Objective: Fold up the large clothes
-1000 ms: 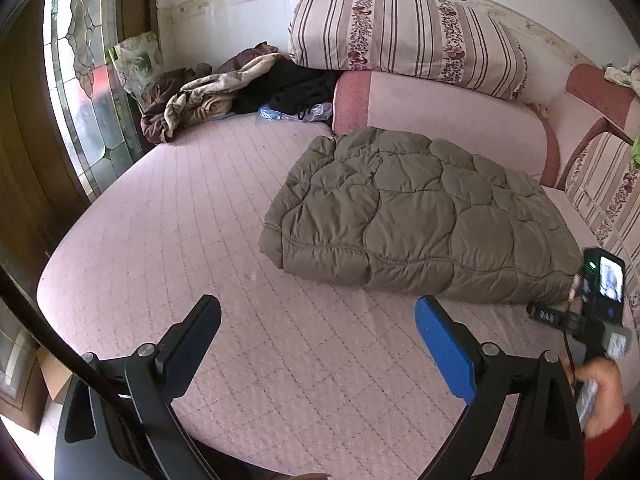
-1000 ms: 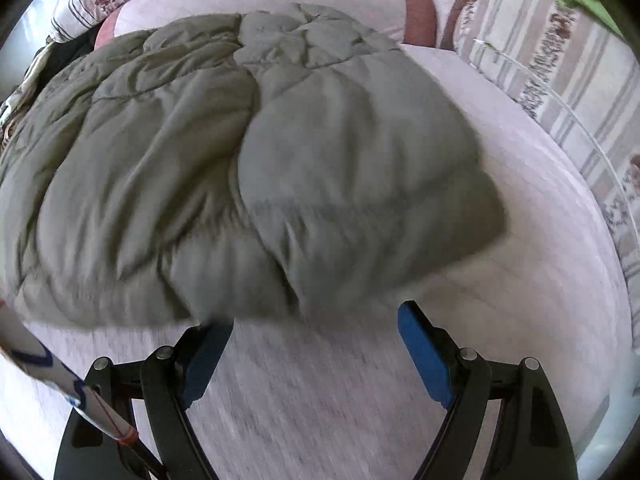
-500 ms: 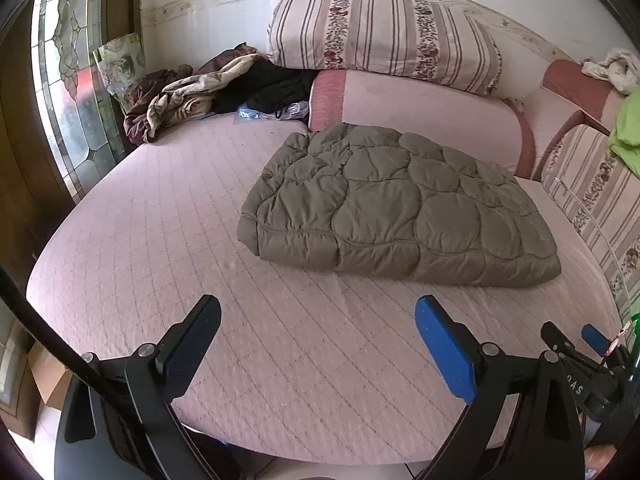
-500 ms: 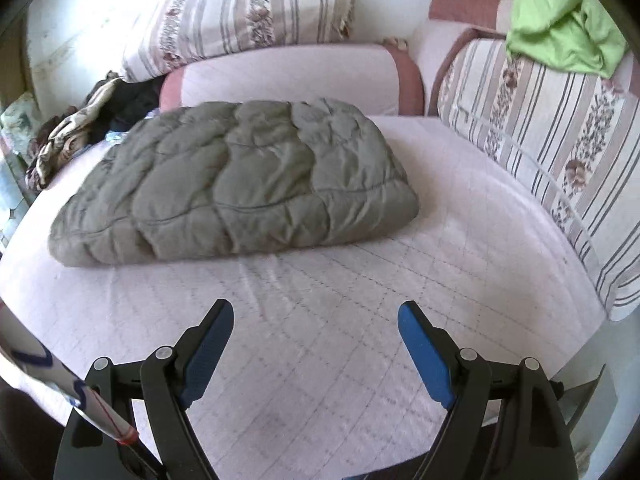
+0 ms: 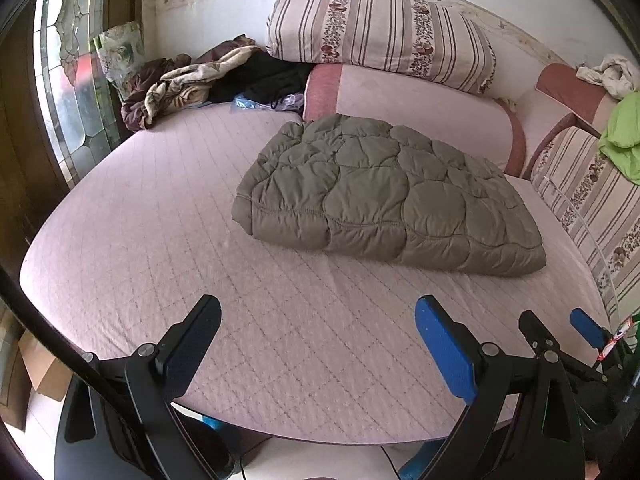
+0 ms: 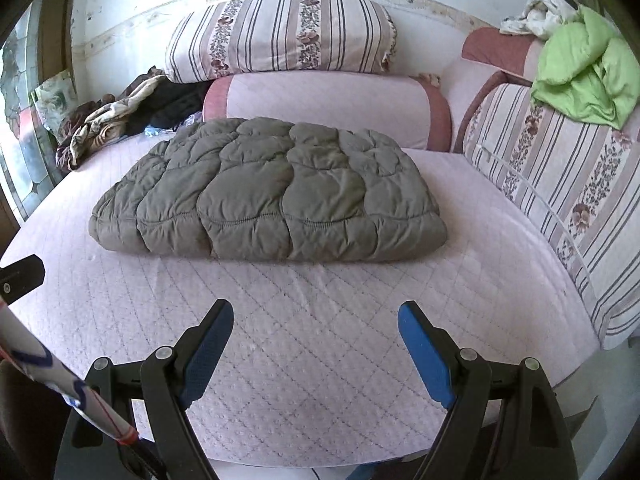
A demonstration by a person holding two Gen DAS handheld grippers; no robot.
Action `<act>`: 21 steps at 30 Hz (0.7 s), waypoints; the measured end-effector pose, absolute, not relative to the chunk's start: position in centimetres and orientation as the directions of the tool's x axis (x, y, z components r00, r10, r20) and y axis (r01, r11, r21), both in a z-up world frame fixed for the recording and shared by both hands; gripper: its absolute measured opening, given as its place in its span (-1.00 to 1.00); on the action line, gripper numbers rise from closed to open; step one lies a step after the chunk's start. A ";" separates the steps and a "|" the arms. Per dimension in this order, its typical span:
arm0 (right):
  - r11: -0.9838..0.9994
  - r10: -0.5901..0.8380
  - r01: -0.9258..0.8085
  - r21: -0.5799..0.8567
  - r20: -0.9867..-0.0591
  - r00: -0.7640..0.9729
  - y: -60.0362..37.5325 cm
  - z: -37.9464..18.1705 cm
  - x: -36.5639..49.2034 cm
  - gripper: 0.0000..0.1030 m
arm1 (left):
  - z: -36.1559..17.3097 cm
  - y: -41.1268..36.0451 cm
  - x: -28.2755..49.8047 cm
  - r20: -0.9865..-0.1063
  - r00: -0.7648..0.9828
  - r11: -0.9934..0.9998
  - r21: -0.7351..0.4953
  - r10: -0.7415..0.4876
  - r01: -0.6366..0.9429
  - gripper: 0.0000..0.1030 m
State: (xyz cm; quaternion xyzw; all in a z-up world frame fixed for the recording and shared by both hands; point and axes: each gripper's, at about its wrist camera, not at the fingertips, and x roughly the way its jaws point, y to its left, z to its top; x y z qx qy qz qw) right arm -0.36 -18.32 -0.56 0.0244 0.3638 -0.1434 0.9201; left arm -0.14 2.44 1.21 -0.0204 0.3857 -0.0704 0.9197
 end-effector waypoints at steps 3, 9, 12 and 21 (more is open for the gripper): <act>0.958 -0.245 0.283 -0.056 -0.674 0.697 -18.3 -0.4 -0.5 0.70 | 1.3 2.3 -0.3 -0.702 0.698 0.990 -0.084 -0.140 0.114 0.89; 0.957 -0.250 0.282 -0.065 -0.677 0.692 -18.2 -0.4 -0.6 0.70 | 1.1 1.8 -0.3 -0.708 0.693 0.990 -0.068 -0.137 0.127 0.89; 0.956 -0.259 0.284 -0.078 -0.683 0.683 -18.1 -0.5 -0.4 0.70 | 0.9 1.6 -0.3 -0.714 0.687 0.990 -0.063 -0.134 0.128 0.89; 0.951 -0.277 0.294 -0.096 -0.685 0.673 -18.3 -0.9 -0.3 0.70 | 0.1 1.3 0.1 -0.736 0.666 0.991 -0.055 -0.125 0.125 0.89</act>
